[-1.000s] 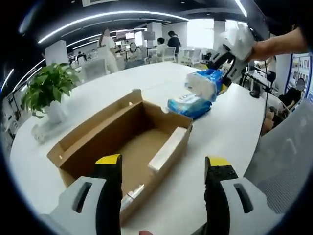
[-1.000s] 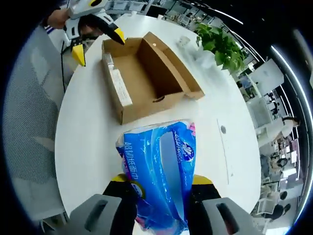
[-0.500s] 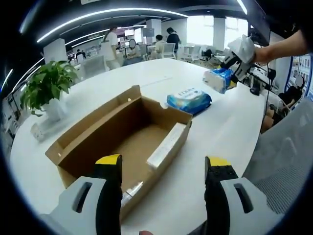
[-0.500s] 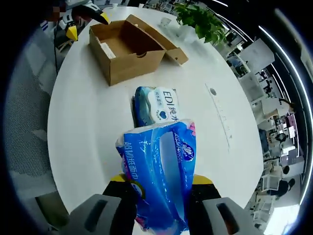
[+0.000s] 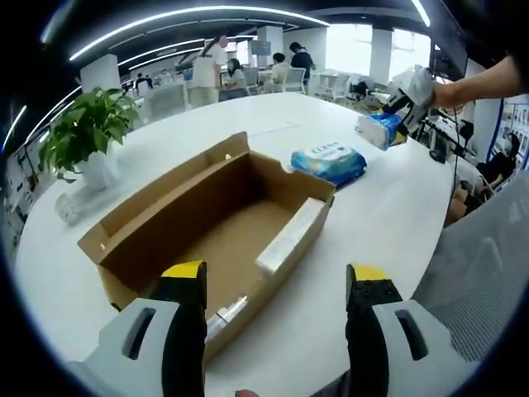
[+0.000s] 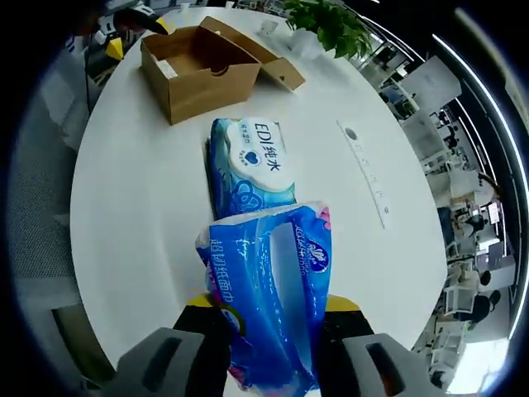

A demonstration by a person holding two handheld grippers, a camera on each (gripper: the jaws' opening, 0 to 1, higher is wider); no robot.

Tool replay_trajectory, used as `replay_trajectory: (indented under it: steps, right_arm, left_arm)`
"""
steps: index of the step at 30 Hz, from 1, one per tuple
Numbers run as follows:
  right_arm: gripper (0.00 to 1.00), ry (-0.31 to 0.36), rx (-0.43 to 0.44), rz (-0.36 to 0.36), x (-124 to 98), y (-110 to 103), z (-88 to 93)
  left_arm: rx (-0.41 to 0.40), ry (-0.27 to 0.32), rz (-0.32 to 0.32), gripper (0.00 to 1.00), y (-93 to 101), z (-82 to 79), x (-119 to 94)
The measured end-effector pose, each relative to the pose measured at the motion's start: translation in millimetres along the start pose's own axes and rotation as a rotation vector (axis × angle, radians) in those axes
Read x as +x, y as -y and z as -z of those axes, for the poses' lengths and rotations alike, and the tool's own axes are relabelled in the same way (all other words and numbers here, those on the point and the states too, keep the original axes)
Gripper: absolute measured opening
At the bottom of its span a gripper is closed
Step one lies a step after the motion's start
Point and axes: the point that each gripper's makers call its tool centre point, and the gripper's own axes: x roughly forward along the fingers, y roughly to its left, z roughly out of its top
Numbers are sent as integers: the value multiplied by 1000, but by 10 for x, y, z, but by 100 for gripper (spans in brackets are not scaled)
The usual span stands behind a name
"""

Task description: Operate the shoe box by opening the lid, removing the specified soft item, and placing it in the target area until the item is outside and the box remains undamaged.

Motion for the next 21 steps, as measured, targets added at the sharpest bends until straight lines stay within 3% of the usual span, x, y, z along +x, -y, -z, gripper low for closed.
replay_trajectory:
  steps: [21]
  right_arm:
    - [37, -41, -27, -58, 407, 4, 174]
  left_arm:
    - [-16, -48, -70, 67, -216, 170, -31]
